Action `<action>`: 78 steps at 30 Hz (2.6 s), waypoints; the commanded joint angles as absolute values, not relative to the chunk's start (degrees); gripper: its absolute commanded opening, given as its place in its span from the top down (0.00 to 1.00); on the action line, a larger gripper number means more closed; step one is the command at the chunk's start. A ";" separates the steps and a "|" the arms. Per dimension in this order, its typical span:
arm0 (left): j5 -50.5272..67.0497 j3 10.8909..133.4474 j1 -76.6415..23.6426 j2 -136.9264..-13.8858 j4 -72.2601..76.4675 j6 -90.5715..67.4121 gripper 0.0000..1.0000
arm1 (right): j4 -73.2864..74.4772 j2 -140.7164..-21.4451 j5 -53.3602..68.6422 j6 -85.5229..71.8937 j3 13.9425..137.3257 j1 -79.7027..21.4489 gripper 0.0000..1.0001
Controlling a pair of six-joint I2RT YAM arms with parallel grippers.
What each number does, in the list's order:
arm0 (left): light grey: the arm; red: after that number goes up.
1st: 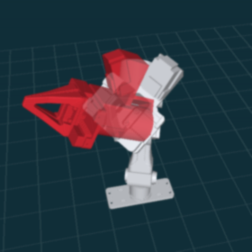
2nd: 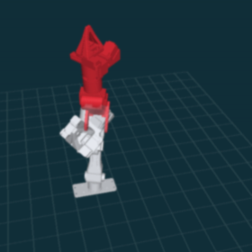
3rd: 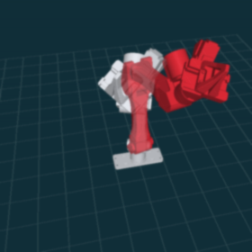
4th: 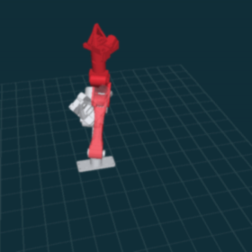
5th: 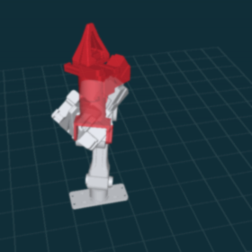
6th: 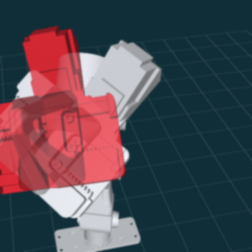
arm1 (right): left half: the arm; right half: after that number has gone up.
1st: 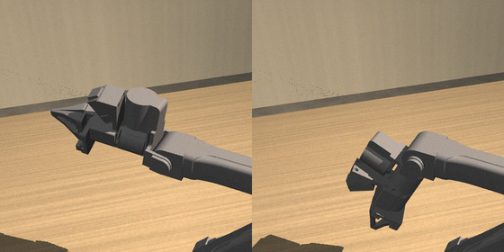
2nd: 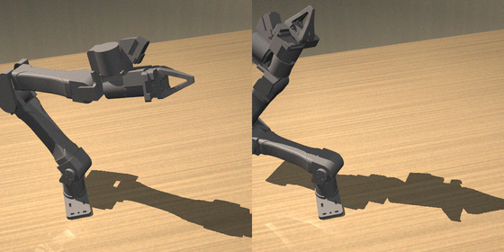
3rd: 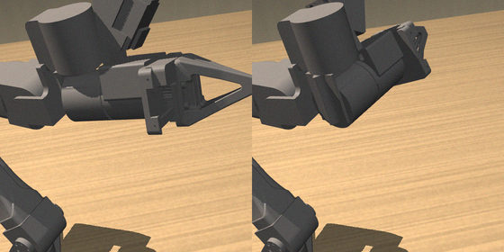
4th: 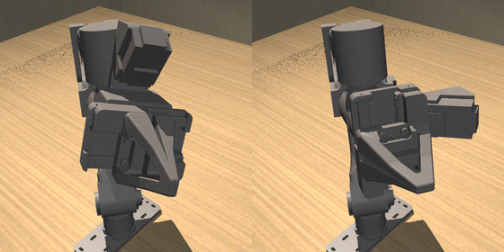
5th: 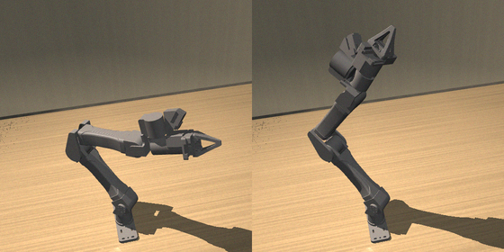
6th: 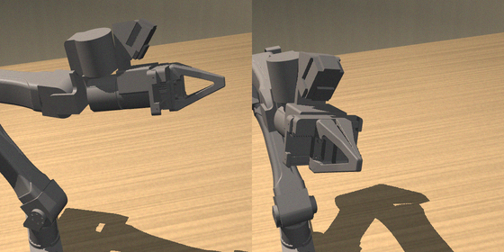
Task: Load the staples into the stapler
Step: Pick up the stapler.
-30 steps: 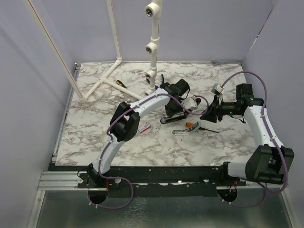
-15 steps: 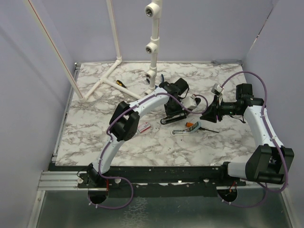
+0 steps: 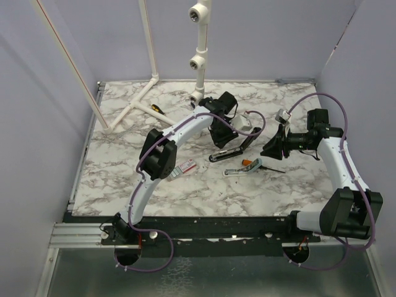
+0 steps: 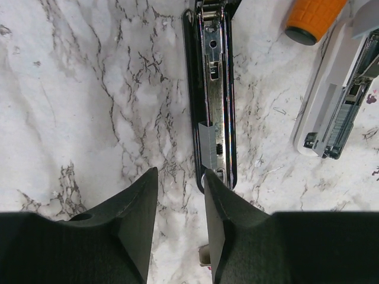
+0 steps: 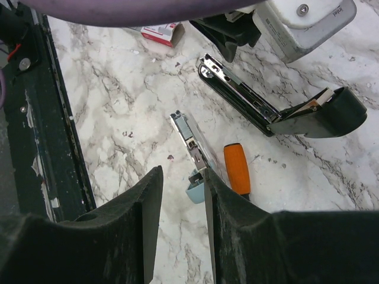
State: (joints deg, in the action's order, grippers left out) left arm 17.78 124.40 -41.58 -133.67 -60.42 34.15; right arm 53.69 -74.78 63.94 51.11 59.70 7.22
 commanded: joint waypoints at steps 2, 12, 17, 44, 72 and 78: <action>24.12 126.75 -40.82 -137.02 -63.79 33.28 0.61 | 54.87 -75.59 65.04 51.77 60.63 7.49 0.62; 28.75 130.71 -39.03 -140.99 -67.51 32.45 0.58 | 54.93 -75.68 65.07 51.80 60.58 7.51 0.62; 31.07 131.65 -38.37 -141.94 -68.63 32.26 0.58 | 54.93 -75.68 65.03 51.76 60.62 7.55 0.62; 34.56 133.42 -37.35 -143.13 -68.53 30.05 0.88 | 54.76 -75.81 64.61 51.59 60.56 7.54 0.62; 26.45 126.24 -38.38 -134.51 -60.42 28.55 0.97 | 54.57 -75.72 64.66 51.37 60.54 7.56 0.62; 25.99 125.68 -38.86 -134.50 -60.43 28.97 0.95 | 54.49 -75.86 64.59 51.42 60.52 7.55 0.62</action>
State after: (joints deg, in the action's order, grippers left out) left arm 27.46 126.61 -39.03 -137.91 -61.17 28.34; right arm 53.69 -75.33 63.92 51.11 59.70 7.25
